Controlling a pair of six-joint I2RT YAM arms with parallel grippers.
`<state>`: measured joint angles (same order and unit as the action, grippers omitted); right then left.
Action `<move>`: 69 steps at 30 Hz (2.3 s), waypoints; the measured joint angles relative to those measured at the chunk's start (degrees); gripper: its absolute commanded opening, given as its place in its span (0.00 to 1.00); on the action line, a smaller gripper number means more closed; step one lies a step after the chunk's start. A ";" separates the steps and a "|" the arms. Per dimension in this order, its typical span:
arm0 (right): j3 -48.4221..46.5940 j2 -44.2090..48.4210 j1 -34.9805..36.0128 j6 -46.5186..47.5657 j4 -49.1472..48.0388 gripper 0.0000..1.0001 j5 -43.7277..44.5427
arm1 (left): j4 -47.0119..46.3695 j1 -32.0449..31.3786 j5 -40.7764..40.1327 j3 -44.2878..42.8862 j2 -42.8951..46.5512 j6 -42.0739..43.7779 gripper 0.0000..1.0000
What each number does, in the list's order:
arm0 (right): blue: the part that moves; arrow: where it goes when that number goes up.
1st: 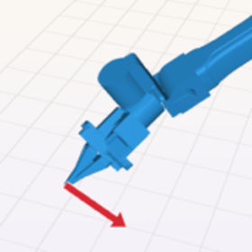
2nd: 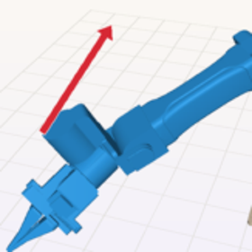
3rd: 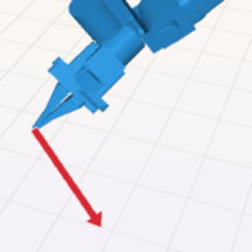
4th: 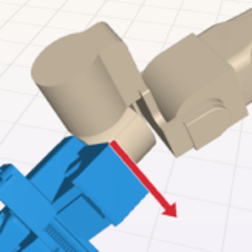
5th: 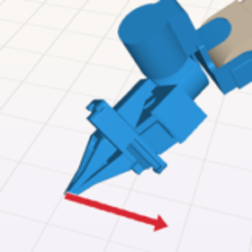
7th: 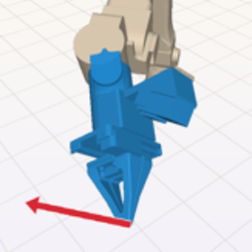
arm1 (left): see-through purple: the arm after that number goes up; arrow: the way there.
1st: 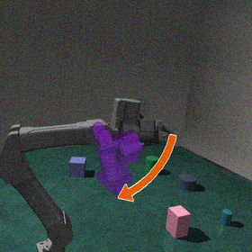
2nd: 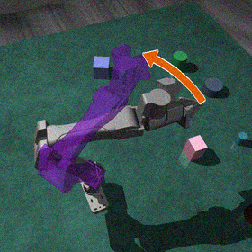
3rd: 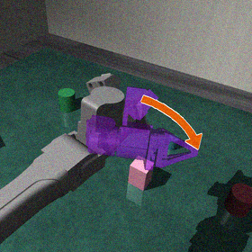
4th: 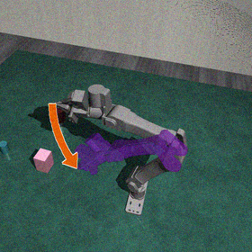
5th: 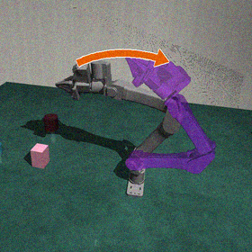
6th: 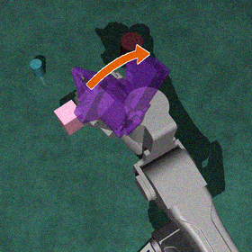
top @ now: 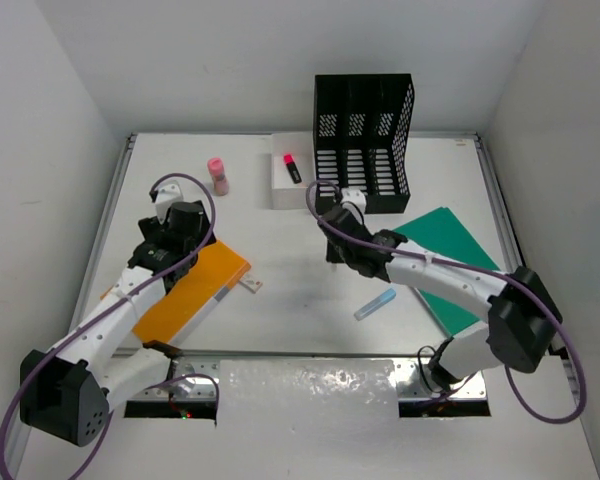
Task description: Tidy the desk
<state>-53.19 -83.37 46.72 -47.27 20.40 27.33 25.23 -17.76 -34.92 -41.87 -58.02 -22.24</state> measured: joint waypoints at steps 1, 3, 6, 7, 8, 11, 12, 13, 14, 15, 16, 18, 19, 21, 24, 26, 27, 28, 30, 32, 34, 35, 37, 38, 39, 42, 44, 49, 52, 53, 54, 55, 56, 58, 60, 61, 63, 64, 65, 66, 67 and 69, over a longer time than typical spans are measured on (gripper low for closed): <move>-2.05 0.39 0.07 1.77 -0.20 0.00 -0.55 | -0.11 0.00 0.02 0.00 -0.13 0.02 0.87; -7.65 -0.13 0.31 5.77 0.09 0.00 -1.42 | -0.15 0.00 0.02 0.00 -0.46 0.11 0.87; -17.31 -3.78 0.22 11.47 -1.55 0.00 -2.69 | -0.17 0.00 -0.04 0.00 -0.81 0.11 0.87; -20.59 -5.77 -0.09 12.87 -2.73 0.00 -3.98 | -0.15 0.00 -0.07 0.00 -0.92 0.13 0.87; -23.28 -7.85 -0.44 14.14 -4.13 0.00 -5.20 | -0.15 0.00 -0.15 0.00 -0.96 0.13 0.87; -29.00 -14.60 -1.66 18.27 -8.83 0.00 -6.84 | -0.13 0.00 -0.61 0.00 -0.98 0.11 0.87; -30.84 -17.20 -2.10 19.47 -9.94 0.00 -7.50 | -0.11 0.00 -0.74 0.00 -0.98 0.11 0.87; -32.54 -19.93 -2.67 20.39 -11.23 0.00 -8.46 | -0.11 0.00 -0.92 0.00 -0.98 0.11 0.87; -34.16 -22.88 -3.34 21.20 -12.44 0.00 -9.53 | -0.09 0.00 -1.05 0.00 -0.98 0.11 0.87; -35.65 -25.51 -4.04 21.84 -13.46 0.00 -10.73 | -0.07 0.00 -1.16 0.00 -0.98 0.11 0.87; -36.79 -27.82 -4.81 22.29 -14.64 0.00 -11.72 | -0.07 0.00 -1.31 0.00 -0.98 0.11 0.87; -38.84 -32.17 -6.43 23.34 -16.06 0.00 -13.20 | 0.00 0.00 -1.53 0.00 -0.98 0.09 0.87; -40.00 -33.88 -7.17 23.87 -16.31 0.00 -13.84 | 0.07 0.00 -1.57 0.00 -0.98 0.09 0.87; -42.38 -37.09 -8.33 24.98 -17.42 0.00 -14.36 | 0.24 0.00 -1.79 0.00 -0.98 0.09 0.87; -43.95 -38.93 -9.68 26.38 -18.84 0.00 -14.27 | 0.52 0.00 -2.21 0.00 -0.98 0.04 0.87; -45.72 -39.63 -10.12 27.26 -19.43 0.00 -13.66 | 0.72 0.00 -2.54 0.00 -0.98 -0.09 0.87; -46.73 -40.04 -10.21 27.71 -19.69 0.00 -13.22 | 0.79 0.00 -2.64 0.00 -0.98 -0.11 0.87; -47.80 -40.41 -10.23 28.02 -20.24 0.00 -12.72 | 0.83 0.00 -2.82 0.00 -0.98 -0.13 0.87; -49.79 -41.13 -10.23 28.76 -21.03 0.00 -11.85 | 0.87 0.00 -3.04 0.00 -0.98 -0.13 0.87; -51.82 -42.07 -10.23 29.35 -21.35 0.00 -10.71 | 0.94 0.00 -3.21 0.00 -0.98 -0.13 0.87; -53.64 -43.34 -10.27 29.57 -21.51 0.03 -9.46 | 0.96 0.00 -3.28 0.00 -0.98 -0.13 0.87; -54.10 -43.93 -10.27 29.70 -21.53 0.08 -8.74 | 0.98 0.00 -3.32 0.00 -0.98 -0.13 0.87; -54.14 -44.89 -10.27 29.92 -21.42 0.11 -7.23 | 1.05 0.00 -3.41 0.00 -0.98 -0.15 0.87; -53.90 -45.29 -10.27 30.18 -21.44 0.11 -6.49 | 1.11 0.00 -3.43 0.00 -0.98 -0.15 0.87; -53.33 -45.59 -10.29 30.29 -21.44 0.12 -5.79 | 1.16 0.00 -3.45 0.00 -0.98 -0.15 0.87; -51.47 -45.97 -10.47 30.56 -21.22 0.25 -4.15 | 1.18 0.00 -3.45 0.00 -0.98 -0.15 0.87; -50.60 -46.03 -10.73 30.51 -21.24 0.39 -3.67 | 1.18 0.00 -3.45 0.00 -0.98 -0.15 0.87; -48.35 -44.94 -11.34 32.35 -22.10 0.49 -3.41 | 1.18 0.00 -3.45 0.00 -0.98 -0.15 0.87; -45.29 -41.68 -11.50 34.16 -22.03 0.50 -3.48 | 1.18 0.00 -3.45 0.00 -0.98 -0.13 0.87; -44.19 -39.78 -11.50 34.71 -21.57 0.50 -3.48 | 1.18 0.00 -3.45 0.00 -0.98 -0.13 0.87; -43.36 -37.64 -11.50 35.17 -21.24 0.50 -3.48 | 1.16 0.00 -3.45 0.00 -0.98 -0.15 0.87; -42.25 -35.28 -11.47 35.41 -20.81 0.51 -3.54 | 1.16 0.00 -3.45 0.00 -0.98 -0.15 0.87; -39.80 -32.06 -11.37 35.47 -21.53 0.51 -3.69 | 1.20 0.00 -3.45 0.00 -0.98 -0.13 0.87; -33.53 -23.69 -11.10 34.84 -20.72 0.55 -3.13 | 1.18 0.00 -3.45 0.00 -0.96 -0.13 0.87; -26.73 -14.62 -10.69 32.37 -19.12 0.56 -1.25 | 1.16 0.00 -3.45 0.00 -0.96 -0.13 0.87; -23.17 -9.70 -10.45 29.70 -17.38 0.56 0.79 | 1.16 0.00 -3.43 0.00 -0.96 -0.13 0.87; -17.49 -2.58 -9.99 24.11 -13.53 0.65 3.98 | 1.16 0.00 -3.34 0.00 -0.96 -0.13 0.87; -14.47 1.03 -9.79 19.71 -10.47 0.70 5.62 | 1.14 0.00 -3.28 0.00 -0.96 -0.13 0.87; -11.78 3.76 -9.73 15.82 -7.43 0.74 6.71 | 1.11 0.00 -3.13 0.00 -0.96 -0.13 0.87; -8.72 6.47 -9.73 11.61 -4.63 0.76 7.50 | 1.11 0.00 -2.99 0.00 -0.96 -0.13 0.87; -5.79 8.70 -9.73 6.82 -1.11 0.76 7.80 | 1.09 0.00 -2.84 0.00 -0.96 -0.13 0.87; 0.20 11.69 -9.84 -1.86 5.07 0.75 7.69 | 1.09 0.00 -2.40 0.00 -0.96 -0.13 0.87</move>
<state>-52.99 -71.68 36.88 -49.12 25.47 35.03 26.33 -17.76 -37.32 -41.87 -58.98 -22.37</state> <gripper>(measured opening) 0.754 0.869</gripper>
